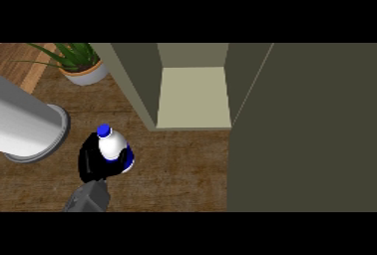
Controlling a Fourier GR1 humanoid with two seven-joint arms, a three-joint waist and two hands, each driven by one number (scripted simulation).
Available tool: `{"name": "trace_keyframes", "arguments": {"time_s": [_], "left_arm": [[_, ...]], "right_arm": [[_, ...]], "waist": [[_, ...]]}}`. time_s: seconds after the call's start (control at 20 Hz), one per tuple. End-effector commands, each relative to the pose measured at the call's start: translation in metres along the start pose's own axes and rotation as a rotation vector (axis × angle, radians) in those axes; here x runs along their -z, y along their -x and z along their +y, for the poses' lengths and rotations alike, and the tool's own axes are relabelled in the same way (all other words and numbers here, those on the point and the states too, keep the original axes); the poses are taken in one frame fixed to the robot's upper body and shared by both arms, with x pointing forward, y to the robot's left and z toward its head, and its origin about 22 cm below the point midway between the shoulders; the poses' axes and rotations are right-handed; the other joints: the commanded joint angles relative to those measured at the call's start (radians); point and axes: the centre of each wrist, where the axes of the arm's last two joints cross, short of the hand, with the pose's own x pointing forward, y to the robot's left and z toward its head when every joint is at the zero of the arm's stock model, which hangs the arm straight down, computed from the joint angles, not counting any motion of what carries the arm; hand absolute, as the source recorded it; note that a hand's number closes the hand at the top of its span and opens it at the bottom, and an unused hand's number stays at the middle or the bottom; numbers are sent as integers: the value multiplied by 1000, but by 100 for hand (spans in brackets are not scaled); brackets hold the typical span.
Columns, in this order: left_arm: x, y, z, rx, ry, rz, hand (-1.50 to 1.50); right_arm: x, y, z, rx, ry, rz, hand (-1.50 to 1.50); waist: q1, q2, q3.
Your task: Pick up the bottled water, place it into the cabinet and close the cabinet
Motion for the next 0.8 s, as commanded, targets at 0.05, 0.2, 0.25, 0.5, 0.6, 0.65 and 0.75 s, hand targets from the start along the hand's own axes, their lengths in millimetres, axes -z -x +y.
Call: {"name": "trace_keyframes", "arguments": {"time_s": [0.05,0.2,0.25,0.5,0.6,0.65,0.75], "left_arm": [[-7,6,-30,-37,156,54,150],[-1,-5,-55,-47,205,35,150],[5,-12,-64,-41,224,12,150],[6,-32,-108,-55,315,25,150],[-2,-44,-122,-66,332,41,150],[4,-56,-131,-77,360,11,150],[0,-69,-155,-83,343,-9,150]], "right_arm": [[9,-30,3,-2,-20,-73,-150],[16,-27,3,-10,-3,-97,-150],[11,-31,2,-24,-10,-58,-150],[15,-21,1,-3,-6,-93,-150],[10,-27,2,-18,-6,-80,-150],[15,-23,7,-19,16,-82,-150],[10,-27,2,-8,-15,-90,-150]], "waist": [[5,-3,1],[19,-5,1],[15,-7,1],[17,-5,1],[14,-8,1],[19,-6,1],[10,-9,1]]}}
